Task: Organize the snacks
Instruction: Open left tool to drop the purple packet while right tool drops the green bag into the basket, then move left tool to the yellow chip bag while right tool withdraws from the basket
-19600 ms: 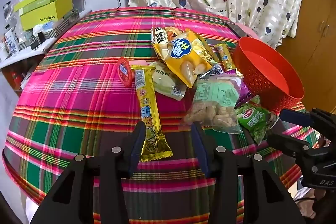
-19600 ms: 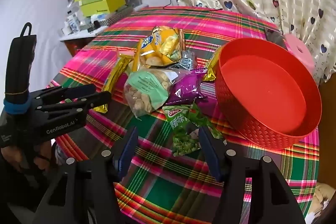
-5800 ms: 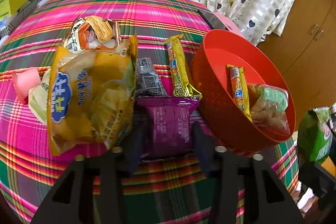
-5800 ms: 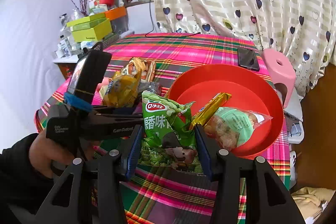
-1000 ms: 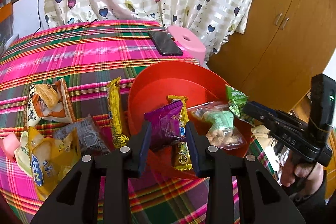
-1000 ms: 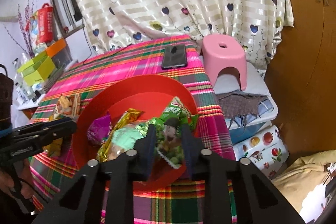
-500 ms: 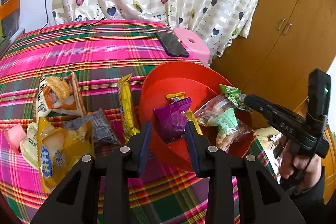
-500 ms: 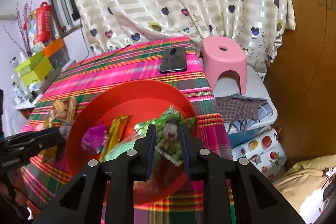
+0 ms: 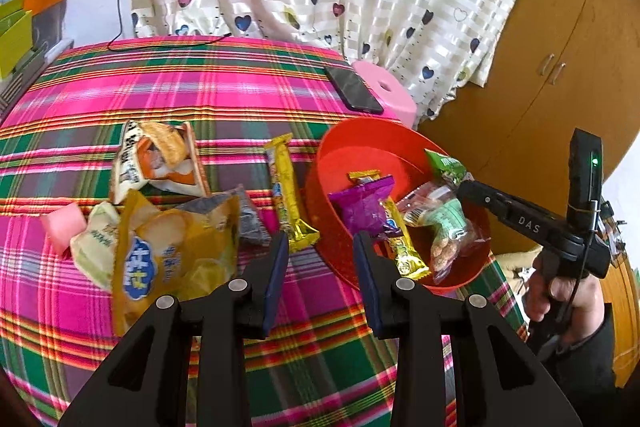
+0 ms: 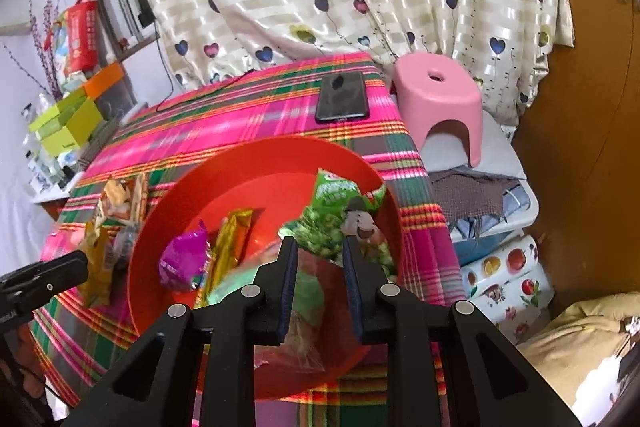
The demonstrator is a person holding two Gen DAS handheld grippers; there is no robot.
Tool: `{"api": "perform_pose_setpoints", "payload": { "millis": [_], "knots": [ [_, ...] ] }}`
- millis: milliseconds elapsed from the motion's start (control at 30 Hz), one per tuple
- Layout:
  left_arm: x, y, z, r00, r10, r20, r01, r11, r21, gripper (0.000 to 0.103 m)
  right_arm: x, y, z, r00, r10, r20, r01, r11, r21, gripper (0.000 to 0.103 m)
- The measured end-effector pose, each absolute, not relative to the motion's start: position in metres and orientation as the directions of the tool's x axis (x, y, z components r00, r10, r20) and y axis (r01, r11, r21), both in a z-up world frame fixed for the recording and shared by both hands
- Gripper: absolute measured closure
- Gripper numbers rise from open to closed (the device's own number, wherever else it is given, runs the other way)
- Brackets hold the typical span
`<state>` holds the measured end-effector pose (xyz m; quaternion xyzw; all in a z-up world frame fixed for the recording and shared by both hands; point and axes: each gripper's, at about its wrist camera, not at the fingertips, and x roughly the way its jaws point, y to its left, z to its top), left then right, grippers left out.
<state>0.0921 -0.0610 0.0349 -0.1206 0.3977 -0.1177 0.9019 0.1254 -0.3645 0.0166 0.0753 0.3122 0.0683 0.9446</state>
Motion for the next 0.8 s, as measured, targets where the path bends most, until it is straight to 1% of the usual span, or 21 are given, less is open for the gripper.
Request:
{"api": "perform_pose_setpoints", "payload": {
  "millis": [100, 200, 367, 433, 500, 633, 800],
  "knots": [
    [0.089, -0.058, 0.035, 0.659, -0.306, -0.687, 0.111, 0.943, -0.314, 0.068, 0.116, -0.364, 0.021, 0.801, 0.179, -0.572, -0.082, 0.978, 0.192, 0.077],
    [0.086, -0.055, 0.035, 0.659, -0.307, -0.687, 0.111, 0.942, -0.316, 0.068, 0.108, -0.361, 0.024, 0.804, 0.188, -0.564, -0.095, 0.977, 0.191, 0.07],
    [0.076, -0.049, 0.035, 0.665, -0.299, -0.684, 0.104, 0.944, -0.312, 0.068, 0.092, -0.354, 0.028, 0.803, 0.214, -0.556, -0.113, 0.971, 0.21, 0.068],
    [0.07, -0.043, 0.034, 0.669, -0.29, -0.685, 0.092, 0.946, -0.31, 0.068, 0.083, -0.347, 0.032, 0.803, 0.231, -0.549, -0.136, 0.969, 0.208, 0.061],
    [0.065, -0.037, 0.033, 0.672, -0.279, -0.686, 0.079, 0.948, -0.308, 0.068, 0.075, -0.338, 0.036, 0.806, 0.243, -0.54, -0.158, 0.967, 0.2, 0.057],
    [0.055, -0.027, 0.03, 0.677, -0.268, -0.686, 0.055, 0.947, -0.315, 0.063, 0.064, -0.328, 0.039, 0.808, 0.258, -0.529, -0.18, 0.964, 0.195, 0.052],
    [0.044, -0.018, 0.032, 0.685, -0.264, -0.678, 0.047, 0.946, -0.321, 0.058, 0.058, -0.326, 0.039, 0.807, 0.267, -0.526, -0.181, 0.961, 0.209, 0.051]
  ]
}}
